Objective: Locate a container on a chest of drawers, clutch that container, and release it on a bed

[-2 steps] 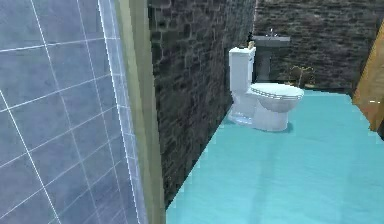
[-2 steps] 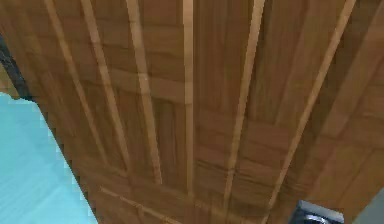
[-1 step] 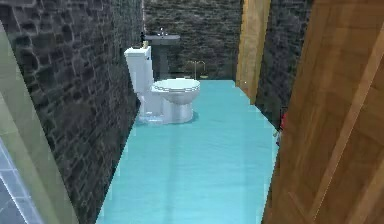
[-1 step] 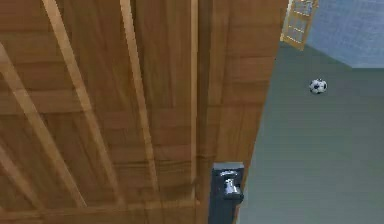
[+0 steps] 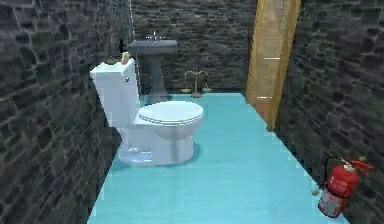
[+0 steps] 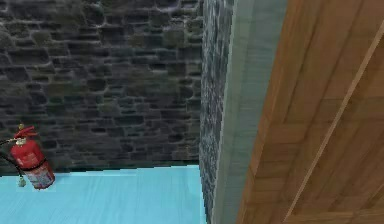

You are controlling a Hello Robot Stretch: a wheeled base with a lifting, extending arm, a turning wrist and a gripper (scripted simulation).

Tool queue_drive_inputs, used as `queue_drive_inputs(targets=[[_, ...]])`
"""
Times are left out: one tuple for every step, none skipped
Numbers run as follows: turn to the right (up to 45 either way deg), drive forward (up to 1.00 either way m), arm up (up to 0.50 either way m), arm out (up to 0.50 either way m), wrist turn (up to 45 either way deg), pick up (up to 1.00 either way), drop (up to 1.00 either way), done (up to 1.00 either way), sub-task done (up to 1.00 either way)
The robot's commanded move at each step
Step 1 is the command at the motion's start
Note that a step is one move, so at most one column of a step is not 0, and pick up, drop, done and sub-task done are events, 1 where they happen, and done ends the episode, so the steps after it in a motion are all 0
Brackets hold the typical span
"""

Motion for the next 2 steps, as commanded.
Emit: queue_drive_inputs(targets=[[15.0, 0.0, 0.0, 0.0, 0.0, 0.0, 0.0, 0.0, 0.0], [0.0, 1.0, 0.0, 0.0, 0.0, 0.0, 0.0, 0.0, 0.0]])
